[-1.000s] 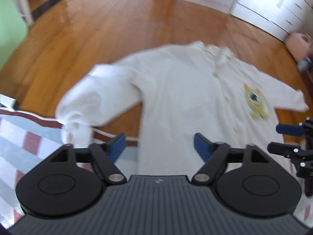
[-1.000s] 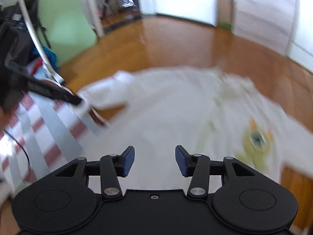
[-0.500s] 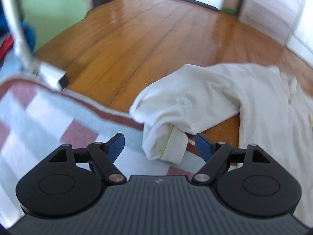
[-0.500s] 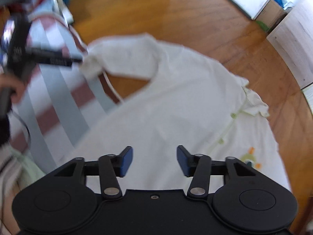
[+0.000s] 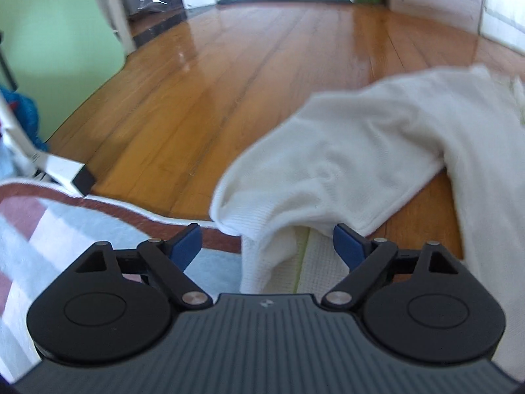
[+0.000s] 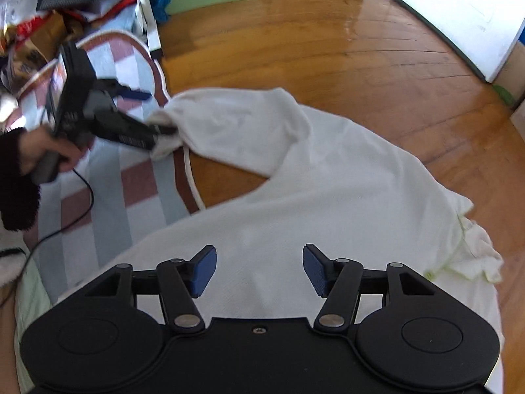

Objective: Fold clothes

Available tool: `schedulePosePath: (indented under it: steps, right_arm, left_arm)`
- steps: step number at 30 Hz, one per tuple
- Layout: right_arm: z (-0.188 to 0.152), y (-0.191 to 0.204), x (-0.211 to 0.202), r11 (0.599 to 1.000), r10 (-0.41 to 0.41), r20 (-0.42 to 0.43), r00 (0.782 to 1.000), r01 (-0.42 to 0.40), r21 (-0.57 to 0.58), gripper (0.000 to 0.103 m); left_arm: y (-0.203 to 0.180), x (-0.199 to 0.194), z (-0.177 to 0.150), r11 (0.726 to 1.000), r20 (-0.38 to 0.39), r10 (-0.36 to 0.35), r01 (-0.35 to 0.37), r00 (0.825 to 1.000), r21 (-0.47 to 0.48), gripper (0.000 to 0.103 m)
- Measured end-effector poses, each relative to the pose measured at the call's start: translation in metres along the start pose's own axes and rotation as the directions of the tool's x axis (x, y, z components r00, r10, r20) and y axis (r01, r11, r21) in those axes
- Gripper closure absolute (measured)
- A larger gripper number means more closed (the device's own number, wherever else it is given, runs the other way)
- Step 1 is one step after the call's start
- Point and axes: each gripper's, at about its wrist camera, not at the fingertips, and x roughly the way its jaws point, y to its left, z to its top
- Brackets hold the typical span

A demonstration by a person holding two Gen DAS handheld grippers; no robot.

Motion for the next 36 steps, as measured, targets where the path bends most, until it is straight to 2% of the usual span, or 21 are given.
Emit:
schedulePosePath:
  steps: [1,3,5,7,8,12,15,17,20,21,23,25,27,29,30,31,32,33,35,36]
  right_arm:
    - [0.004,-0.006,0.008,1.000,0.009,0.000,1.000,-0.009,0.016,0.039]
    - [0.014,-0.017,0.026,0.998,0.040,0.011,0.999,-0.041,0.049,0.040]
    - [0.024,-0.024,0.042,0.994,0.080,0.032,0.996,-0.082,0.071,0.039]
    - [0.032,-0.030,0.057,0.988,0.119,0.054,0.991,-0.123,0.093,0.039]
    - [0.036,-0.033,0.065,0.984,0.137,0.065,0.988,-0.143,0.105,0.040]
    - [0.049,-0.042,0.097,0.970,0.171,0.110,0.979,-0.187,0.155,0.039]
    - [0.061,-0.046,0.122,0.960,0.178,0.121,0.976,-0.200,0.196,0.039]
    - [0.066,-0.044,0.136,0.961,0.166,0.120,0.979,-0.188,0.201,0.039]
    - [0.068,-0.042,0.148,0.951,0.161,0.135,0.978,-0.190,0.243,0.039]
    - [0.068,-0.041,0.151,0.946,0.162,0.148,0.976,-0.196,0.257,0.039]
    - [0.067,-0.041,0.158,0.940,0.149,0.165,0.975,-0.192,0.282,0.038]
    - [0.065,-0.043,0.167,0.931,0.146,0.168,0.975,-0.193,0.309,0.038]
    - [0.063,-0.044,0.177,0.922,0.145,0.164,0.976,-0.193,0.335,0.038]
    - [0.062,-0.043,0.181,0.922,0.145,0.167,0.975,-0.194,0.335,0.037]
    - [0.063,-0.042,0.181,0.929,0.147,0.157,0.977,-0.191,0.316,0.037]
    - [0.063,-0.041,0.180,0.938,0.143,0.149,0.978,-0.182,0.296,0.037]
    - [0.064,-0.041,0.179,0.948,0.128,0.143,0.981,-0.164,0.274,0.037]
    - [0.063,-0.042,0.178,0.956,0.113,0.136,0.984,-0.145,0.253,0.037]
    - [0.059,-0.047,0.177,0.965,0.091,0.126,0.988,-0.118,0.233,0.037]
    - [0.057,-0.050,0.176,0.967,0.085,0.123,0.989,-0.112,0.228,0.037]
  left_arm:
    - [-0.002,0.003,0.000,1.000,0.000,-0.005,0.005,1.000,0.006,0.019]
    - [-0.004,0.005,0.002,0.999,0.019,-0.049,0.049,0.999,0.004,0.032]
    - [-0.003,0.007,0.006,0.997,0.022,-0.075,0.075,0.997,-0.008,0.076]
    - [-0.001,0.010,0.010,0.998,0.038,-0.055,0.055,0.998,-0.015,0.091]
    - [0.001,0.010,0.012,0.999,0.051,-0.036,0.038,0.998,-0.024,0.093]
    - [0.028,0.006,0.026,0.986,0.114,0.107,-0.091,0.988,-0.136,0.095]
    - [0.057,-0.001,0.040,0.947,0.171,0.234,-0.186,0.957,-0.260,0.095]
    - [0.074,-0.008,0.051,0.911,0.224,0.315,-0.227,0.922,-0.344,0.095]
    - [0.091,-0.023,0.063,0.854,0.348,0.423,-0.239,0.837,-0.463,0.093]
    - [0.093,-0.020,0.067,0.843,0.350,0.441,-0.248,0.827,-0.477,0.092]
    - [0.098,-0.005,0.072,0.842,0.307,0.432,-0.257,0.848,-0.474,0.092]
    - [0.102,0.013,0.069,0.830,0.229,0.418,-0.268,0.879,-0.489,0.092]
    - [0.110,0.027,0.063,0.808,0.147,0.392,-0.264,0.908,-0.527,0.091]
    - [0.123,0.033,0.056,0.765,0.078,0.381,-0.267,0.921,-0.586,0.083]
    - [0.132,0.032,0.051,0.740,0.069,0.386,-0.264,0.920,-0.619,0.079]
    - [0.140,0.027,0.044,0.718,0.081,0.391,-0.249,0.917,-0.650,0.070]
    - [0.146,0.021,0.038,0.700,0.099,0.403,-0.237,0.910,-0.673,0.060]
    - [0.150,0.016,0.032,0.691,0.115,0.424,-0.239,0.898,-0.682,0.057]
    - [0.152,0.006,0.028,0.706,0.135,0.483,-0.293,0.865,-0.645,0.052]
    - [0.151,0.002,0.027,0.711,0.141,0.520,-0.335,0.842,-0.618,0.052]
